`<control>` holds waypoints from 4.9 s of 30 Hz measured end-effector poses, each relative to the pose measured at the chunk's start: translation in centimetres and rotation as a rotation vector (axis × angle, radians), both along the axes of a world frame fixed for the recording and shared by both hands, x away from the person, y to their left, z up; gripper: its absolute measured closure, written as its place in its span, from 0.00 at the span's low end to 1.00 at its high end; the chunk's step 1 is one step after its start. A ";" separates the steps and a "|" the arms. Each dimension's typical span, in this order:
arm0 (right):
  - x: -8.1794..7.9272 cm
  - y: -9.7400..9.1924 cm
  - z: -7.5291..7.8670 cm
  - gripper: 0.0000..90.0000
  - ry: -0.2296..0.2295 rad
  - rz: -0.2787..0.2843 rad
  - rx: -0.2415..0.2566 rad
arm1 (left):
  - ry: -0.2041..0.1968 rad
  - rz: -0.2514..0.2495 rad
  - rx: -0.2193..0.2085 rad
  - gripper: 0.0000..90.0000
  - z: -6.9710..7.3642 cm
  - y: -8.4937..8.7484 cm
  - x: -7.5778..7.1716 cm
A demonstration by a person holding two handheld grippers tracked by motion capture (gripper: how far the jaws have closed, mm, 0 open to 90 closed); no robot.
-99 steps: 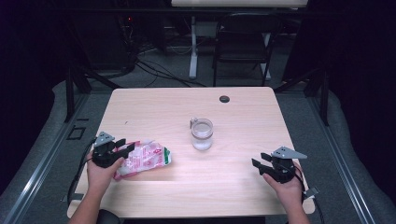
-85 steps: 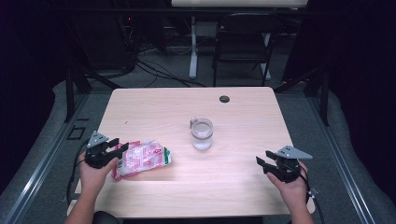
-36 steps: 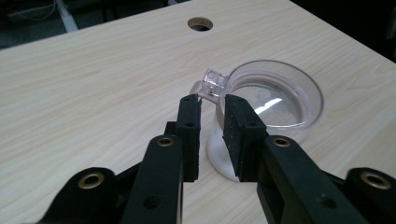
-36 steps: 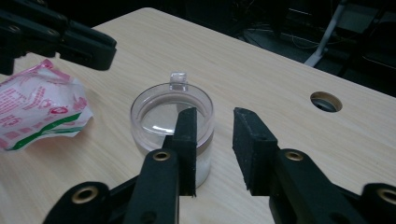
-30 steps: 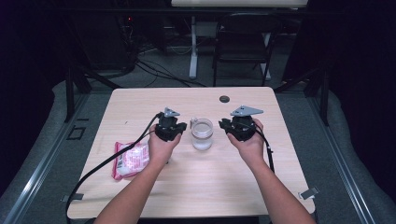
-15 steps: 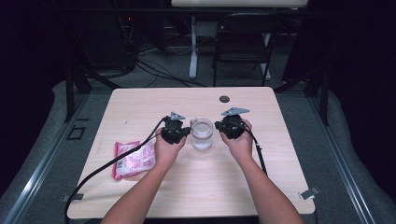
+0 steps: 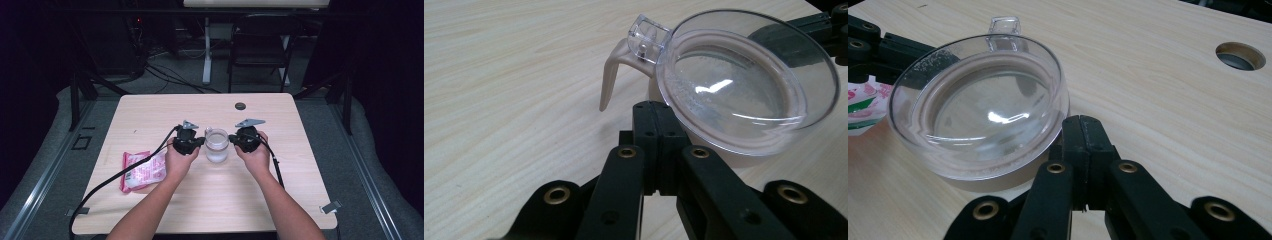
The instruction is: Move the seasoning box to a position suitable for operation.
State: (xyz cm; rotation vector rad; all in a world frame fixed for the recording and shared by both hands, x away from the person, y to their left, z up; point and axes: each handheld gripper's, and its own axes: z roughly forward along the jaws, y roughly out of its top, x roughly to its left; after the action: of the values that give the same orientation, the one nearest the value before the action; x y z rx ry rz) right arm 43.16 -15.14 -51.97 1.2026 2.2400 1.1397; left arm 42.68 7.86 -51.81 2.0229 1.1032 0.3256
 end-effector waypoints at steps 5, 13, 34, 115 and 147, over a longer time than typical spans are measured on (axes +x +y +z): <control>-1.0 -0.2 0.0 1.00 -0.001 0.004 0.001 | -0.006 -0.020 0.020 1.00 0.1 -0.2 -0.9; -3.4 -0.7 0.1 1.00 0.007 -0.001 0.000 | -0.003 -0.072 0.045 1.00 0.3 -0.4 -2.8; -8.4 -0.3 0.1 0.94 -0.015 0.032 -0.031 | -0.060 -0.132 0.067 0.99 0.9 0.2 -8.7; -11.5 -0.9 -0.7 1.00 -0.014 0.106 0.038 | -0.038 -0.130 0.026 1.00 -1.2 1.1 -8.4; -12.9 1.5 -0.7 0.93 -0.017 0.297 0.037 | -0.080 -0.111 0.021 0.85 0.0 4.0 -9.8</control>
State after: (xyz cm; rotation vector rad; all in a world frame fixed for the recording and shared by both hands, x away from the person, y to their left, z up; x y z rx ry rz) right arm 30.26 -13.63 -52.63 0.8878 2.4518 1.2980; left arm 32.89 11.84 -51.79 2.0623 0.9389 0.3589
